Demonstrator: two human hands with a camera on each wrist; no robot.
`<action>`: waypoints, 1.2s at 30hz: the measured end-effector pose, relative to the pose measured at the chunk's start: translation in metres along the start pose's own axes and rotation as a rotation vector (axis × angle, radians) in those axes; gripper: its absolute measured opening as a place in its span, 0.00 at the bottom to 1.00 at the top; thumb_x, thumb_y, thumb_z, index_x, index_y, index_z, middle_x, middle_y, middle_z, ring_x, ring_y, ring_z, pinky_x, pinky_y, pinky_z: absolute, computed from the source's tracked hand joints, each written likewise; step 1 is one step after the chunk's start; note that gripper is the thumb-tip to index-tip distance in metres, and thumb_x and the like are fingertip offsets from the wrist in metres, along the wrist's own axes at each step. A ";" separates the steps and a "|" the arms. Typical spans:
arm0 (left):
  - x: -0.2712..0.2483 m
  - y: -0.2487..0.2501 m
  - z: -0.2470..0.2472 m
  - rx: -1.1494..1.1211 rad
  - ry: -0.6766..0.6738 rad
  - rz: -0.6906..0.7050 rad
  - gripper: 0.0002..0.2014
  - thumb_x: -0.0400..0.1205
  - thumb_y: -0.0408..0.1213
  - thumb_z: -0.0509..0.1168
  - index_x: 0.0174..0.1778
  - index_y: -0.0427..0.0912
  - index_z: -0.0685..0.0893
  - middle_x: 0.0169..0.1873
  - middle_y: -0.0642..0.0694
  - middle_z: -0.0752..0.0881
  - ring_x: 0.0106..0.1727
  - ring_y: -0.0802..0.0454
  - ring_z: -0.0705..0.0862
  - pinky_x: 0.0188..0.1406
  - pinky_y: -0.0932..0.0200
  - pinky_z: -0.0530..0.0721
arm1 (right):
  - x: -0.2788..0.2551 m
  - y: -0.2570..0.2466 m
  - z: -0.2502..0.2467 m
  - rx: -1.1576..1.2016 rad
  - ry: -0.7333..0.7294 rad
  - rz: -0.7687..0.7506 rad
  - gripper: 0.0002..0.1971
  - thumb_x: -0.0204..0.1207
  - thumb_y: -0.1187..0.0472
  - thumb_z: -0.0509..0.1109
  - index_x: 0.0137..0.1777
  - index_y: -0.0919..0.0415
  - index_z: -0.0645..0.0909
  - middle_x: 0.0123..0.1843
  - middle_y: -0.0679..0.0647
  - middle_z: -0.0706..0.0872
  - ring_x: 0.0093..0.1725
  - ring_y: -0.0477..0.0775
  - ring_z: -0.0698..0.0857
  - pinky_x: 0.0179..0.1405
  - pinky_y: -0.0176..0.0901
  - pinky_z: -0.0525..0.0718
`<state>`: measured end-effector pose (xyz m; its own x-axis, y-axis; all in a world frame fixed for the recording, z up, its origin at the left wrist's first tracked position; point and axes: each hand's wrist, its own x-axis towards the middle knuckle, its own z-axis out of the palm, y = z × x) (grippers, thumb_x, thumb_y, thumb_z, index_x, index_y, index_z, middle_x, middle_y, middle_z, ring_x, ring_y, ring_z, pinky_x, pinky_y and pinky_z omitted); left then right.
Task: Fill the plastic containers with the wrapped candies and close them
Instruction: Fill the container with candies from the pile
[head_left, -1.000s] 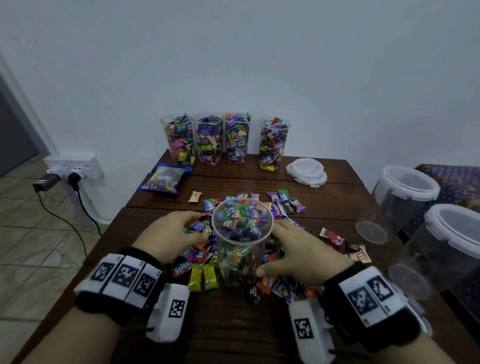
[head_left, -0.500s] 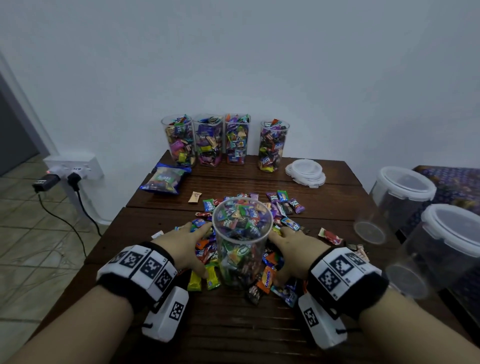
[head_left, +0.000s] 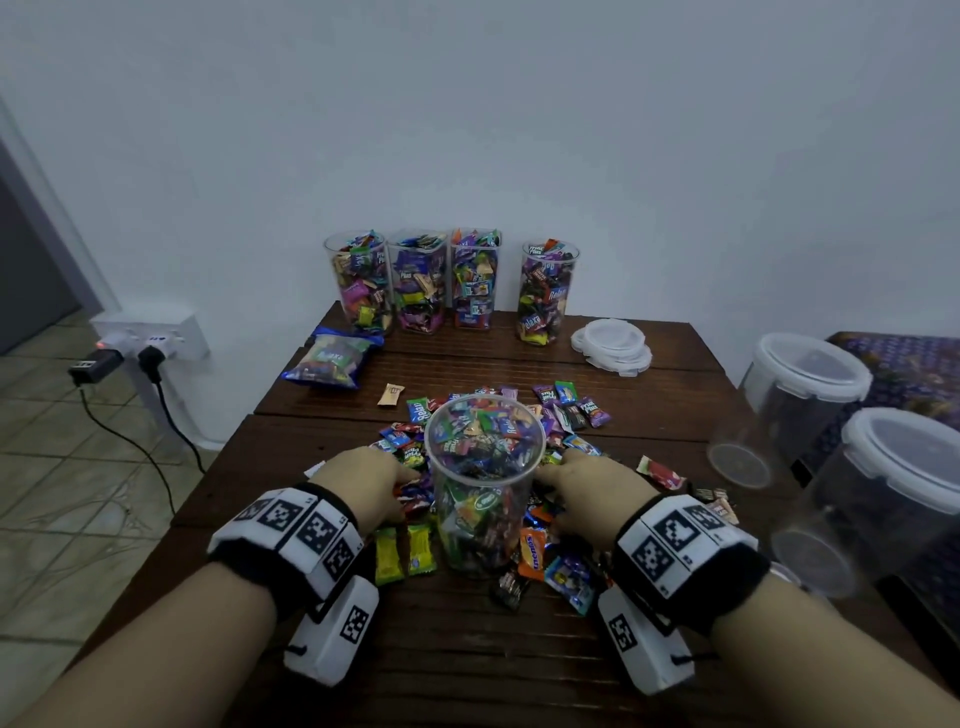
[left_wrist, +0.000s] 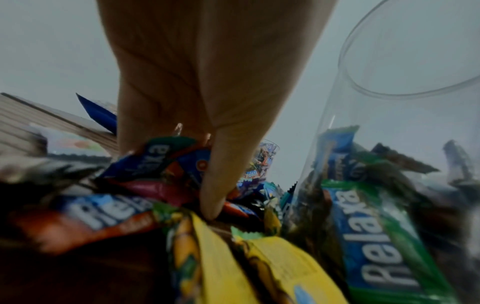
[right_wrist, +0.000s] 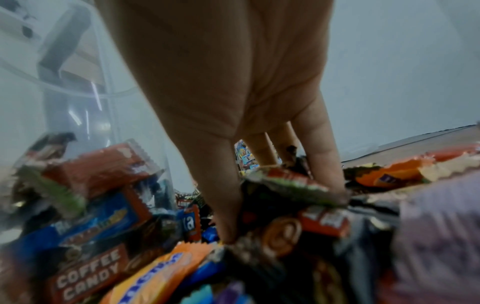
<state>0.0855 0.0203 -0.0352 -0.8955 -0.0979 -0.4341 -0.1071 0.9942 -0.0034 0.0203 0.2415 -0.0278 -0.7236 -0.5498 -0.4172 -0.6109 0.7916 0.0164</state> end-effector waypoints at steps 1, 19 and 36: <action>-0.001 -0.001 0.000 -0.006 0.025 -0.003 0.24 0.83 0.41 0.63 0.77 0.58 0.71 0.71 0.48 0.77 0.69 0.48 0.77 0.61 0.57 0.76 | 0.000 0.000 0.000 0.003 0.014 -0.006 0.27 0.79 0.56 0.68 0.77 0.48 0.66 0.67 0.59 0.72 0.64 0.60 0.78 0.60 0.52 0.81; -0.016 -0.015 -0.012 -0.353 0.232 -0.118 0.10 0.77 0.45 0.71 0.41 0.42 0.86 0.36 0.47 0.84 0.38 0.53 0.80 0.32 0.59 0.74 | -0.013 0.010 -0.006 0.214 0.310 0.026 0.08 0.79 0.59 0.64 0.52 0.59 0.84 0.54 0.56 0.84 0.55 0.55 0.82 0.47 0.40 0.75; -0.047 -0.006 -0.038 -0.629 0.710 -0.038 0.15 0.79 0.45 0.69 0.34 0.36 0.83 0.31 0.41 0.83 0.33 0.51 0.78 0.31 0.59 0.69 | -0.037 0.012 -0.038 0.520 0.646 0.001 0.08 0.79 0.58 0.66 0.42 0.59 0.83 0.40 0.51 0.82 0.42 0.50 0.78 0.40 0.41 0.69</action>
<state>0.1117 0.0168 0.0189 -0.9178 -0.3391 0.2066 -0.1691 0.8045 0.5693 0.0274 0.2607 0.0226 -0.8630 -0.4684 0.1894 -0.4984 0.7273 -0.4718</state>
